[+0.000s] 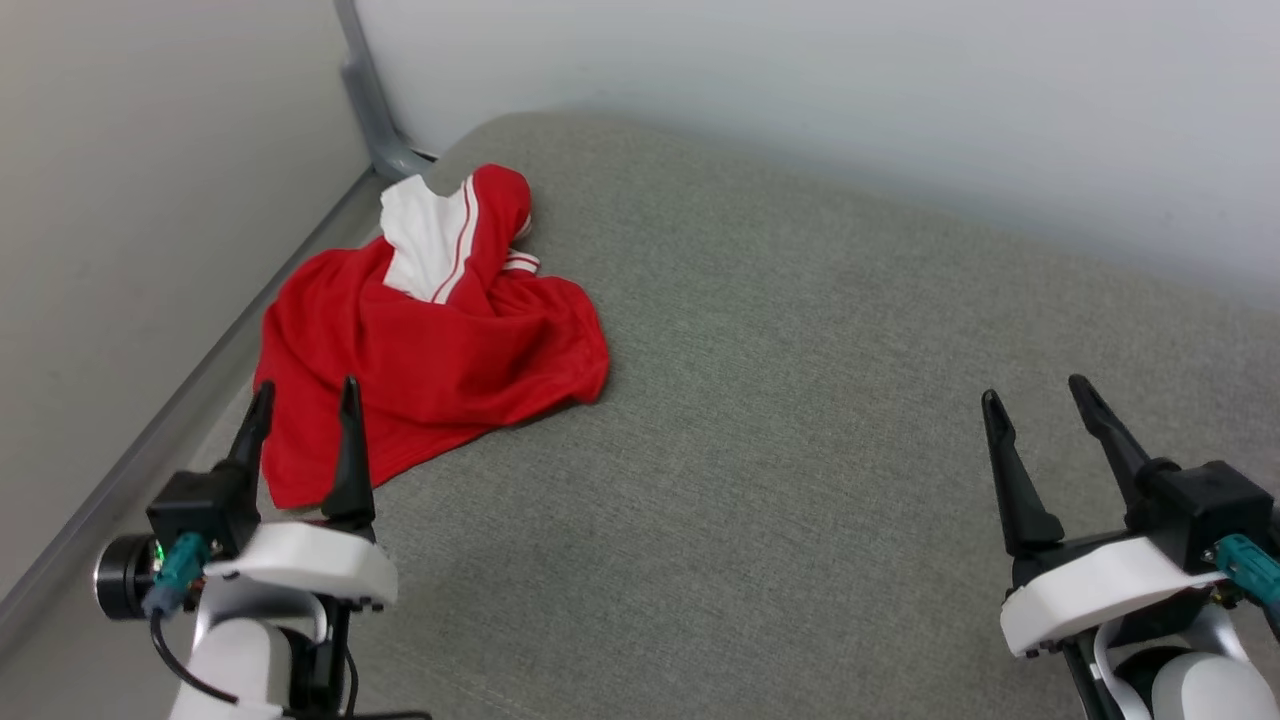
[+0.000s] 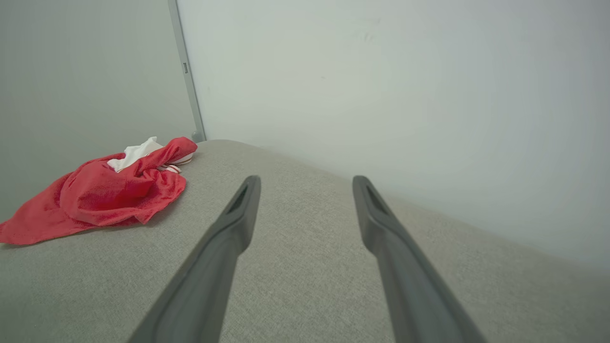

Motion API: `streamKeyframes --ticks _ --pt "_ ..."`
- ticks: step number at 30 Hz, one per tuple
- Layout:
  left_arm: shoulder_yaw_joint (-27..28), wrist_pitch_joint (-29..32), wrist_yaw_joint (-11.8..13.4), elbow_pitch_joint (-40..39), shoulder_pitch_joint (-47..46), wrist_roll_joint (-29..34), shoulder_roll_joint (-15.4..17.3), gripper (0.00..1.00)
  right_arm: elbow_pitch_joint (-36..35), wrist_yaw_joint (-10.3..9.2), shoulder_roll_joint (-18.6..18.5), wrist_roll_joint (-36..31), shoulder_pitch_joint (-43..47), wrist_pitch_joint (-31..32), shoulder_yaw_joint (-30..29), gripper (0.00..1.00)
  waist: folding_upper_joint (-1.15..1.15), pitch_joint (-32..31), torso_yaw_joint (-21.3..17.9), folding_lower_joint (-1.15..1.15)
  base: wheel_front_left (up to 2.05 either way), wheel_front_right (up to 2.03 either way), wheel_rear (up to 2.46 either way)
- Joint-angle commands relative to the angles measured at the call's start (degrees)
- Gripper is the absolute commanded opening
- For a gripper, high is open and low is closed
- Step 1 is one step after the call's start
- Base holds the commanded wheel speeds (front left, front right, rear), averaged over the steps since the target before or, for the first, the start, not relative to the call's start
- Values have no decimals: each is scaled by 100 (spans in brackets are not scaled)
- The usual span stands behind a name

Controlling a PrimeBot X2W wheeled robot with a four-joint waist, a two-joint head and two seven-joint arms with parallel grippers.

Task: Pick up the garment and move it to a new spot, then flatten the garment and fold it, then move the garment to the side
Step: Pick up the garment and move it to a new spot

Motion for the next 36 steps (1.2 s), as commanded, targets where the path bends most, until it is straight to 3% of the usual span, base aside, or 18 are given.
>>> streamKeyframes --ticks 1,10,11,22,23,28,29,30,31,36 --pt "29 54 -56 89 -299 -69 71 100 -75 -4 -4 -90 -149 51 11 100 0 313 -227 0 0 0 0" --pt "234 1045 -341 792 -1745 -839 637 100 -347 -4 -4 -301 -607 219 69 100 0 1346 -841 0 0 0 0" --pt "225 1518 -394 1111 -2140 -1117 894 100 -309 -4 -4 -280 -744 184 67 100 0 1616 -1023 0 0 0 0" --pt "-46 3662 -443 2399 -2990 -2099 1931 100 -131 -4 -4 -233 -1192 3 189 100 0 2383 -1499 0 0 0 0" --pt "-149 4084 -444 2680 -3082 -2283 2127 100 -69 -4 -4 -196 -1237 -46 215 100 0 2475 -1556 0 0 0 0" --pt "-395 4665 -446 3018 -3092 -2544 2185 100 0 -4 -3 -172 -1287 -80 245 100 0 2535 -1595 0 0 0 0" --pt "-454 4805 -446 3096 -3075 -2612 2152 94 9 -4 -3 -162 -1295 -79 250 100 0 2542 -1597 0 0 0 0" --pt "-620 5161 -448 3270 -3027 -2743 2091 39 4 -4 -3 -134 -1314 -127 286 100 0 2538 -1601 0 0 0 0" --pt "-646 5089 -447 3268 -3052 -2761 2090 0 17 -4 -3 -132 -1310 -130 288 100 0 2527 -1602 0 0 0 0" --pt "-703 4367 -425 3247 -3148 -2587 2122 0 121 -4 -3 -112 -1283 -144 255 100 0 2302 -1581 0 0 0 0"
